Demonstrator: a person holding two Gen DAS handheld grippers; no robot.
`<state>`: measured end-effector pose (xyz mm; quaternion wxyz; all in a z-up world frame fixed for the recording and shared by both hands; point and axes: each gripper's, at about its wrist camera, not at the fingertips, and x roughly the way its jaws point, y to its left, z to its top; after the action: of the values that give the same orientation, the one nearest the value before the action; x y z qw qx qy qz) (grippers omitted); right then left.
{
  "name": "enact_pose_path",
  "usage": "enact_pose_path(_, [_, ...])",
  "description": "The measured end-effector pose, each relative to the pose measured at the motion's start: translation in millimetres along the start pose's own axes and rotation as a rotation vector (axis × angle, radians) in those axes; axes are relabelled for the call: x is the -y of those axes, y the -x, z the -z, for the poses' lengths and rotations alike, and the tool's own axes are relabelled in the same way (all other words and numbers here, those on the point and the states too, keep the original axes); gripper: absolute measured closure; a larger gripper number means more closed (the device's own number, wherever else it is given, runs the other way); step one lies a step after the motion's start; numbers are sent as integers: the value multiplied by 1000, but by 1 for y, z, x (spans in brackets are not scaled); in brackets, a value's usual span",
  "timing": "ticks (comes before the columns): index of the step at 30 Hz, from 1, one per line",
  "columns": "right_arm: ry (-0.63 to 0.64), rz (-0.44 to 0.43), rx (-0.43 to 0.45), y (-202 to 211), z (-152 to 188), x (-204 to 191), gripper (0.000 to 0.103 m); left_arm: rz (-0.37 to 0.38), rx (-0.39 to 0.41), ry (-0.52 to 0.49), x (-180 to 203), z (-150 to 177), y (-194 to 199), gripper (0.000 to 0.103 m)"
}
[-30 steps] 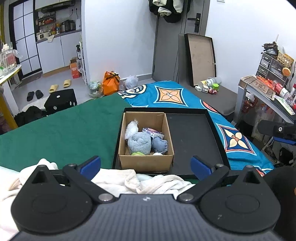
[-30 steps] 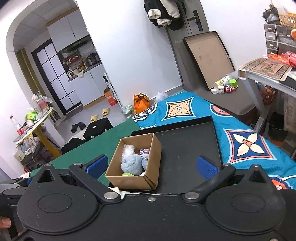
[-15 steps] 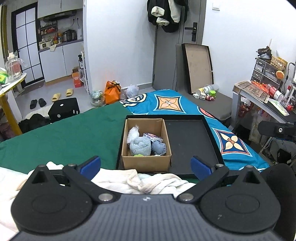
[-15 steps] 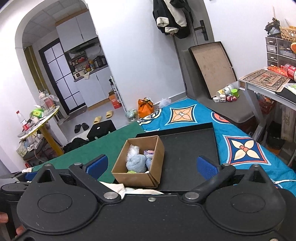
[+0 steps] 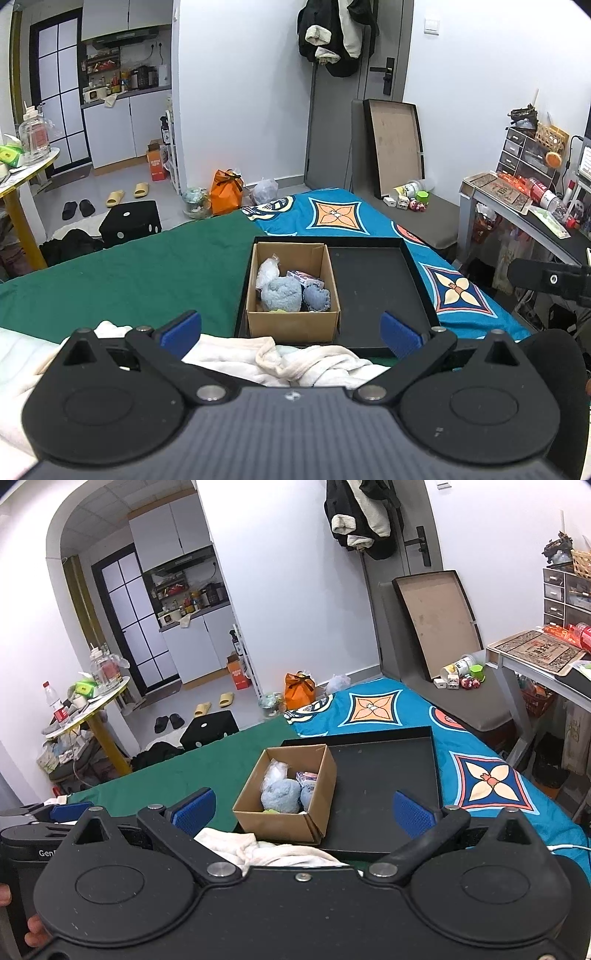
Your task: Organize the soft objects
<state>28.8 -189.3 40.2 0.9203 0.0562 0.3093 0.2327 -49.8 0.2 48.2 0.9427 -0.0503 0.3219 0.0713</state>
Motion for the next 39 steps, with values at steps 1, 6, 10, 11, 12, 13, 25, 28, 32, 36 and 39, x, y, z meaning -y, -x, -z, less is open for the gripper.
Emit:
enact_pose_path(1, [0, 1, 1, 1, 0, 0, 0, 1, 1, 1, 0, 0, 1, 1])
enact_pose_path(6, [-4, 5, 3, 2, 0, 1, 0, 2, 3, 1, -1, 0, 3, 1])
enact_pose_path(10, [-4, 5, 3, 3, 0, 1, 0, 2, 7, -4, -1, 0, 5, 1])
enact_pose_path(11, [-5, 4, 3, 3, 0, 1, 0, 2, 7, -5, -1, 0, 5, 1])
enact_pose_path(12, [-5, 5, 3, 3, 1, 1, 0, 3, 7, -5, 0, 0, 5, 1])
enact_pose_path(13, [-6, 4, 2, 3, 1, 1, 0, 3, 7, -4, 0, 0, 5, 1])
enact_pose_path(25, [-8, -2, -2, 5, 1, 2, 0, 2, 5, -7, 1, -1, 7, 1])
enact_pose_path(28, [-7, -1, -3, 4, 1, 2, 0, 1, 5, -8, 2, -1, 8, 1])
enact_pose_path(32, [-3, 0, -9, 4, 2, 1, 0, 1, 6, -7, 2, -1, 8, 1])
enact_pose_path(36, [-3, -1, -9, 4, 2, 1, 0, 2, 3, -4, 2, -2, 7, 1])
enact_pose_path(39, [-2, 0, -12, 3, 2, 1, 0, 3, 1, -6, 0, -1, 7, 1])
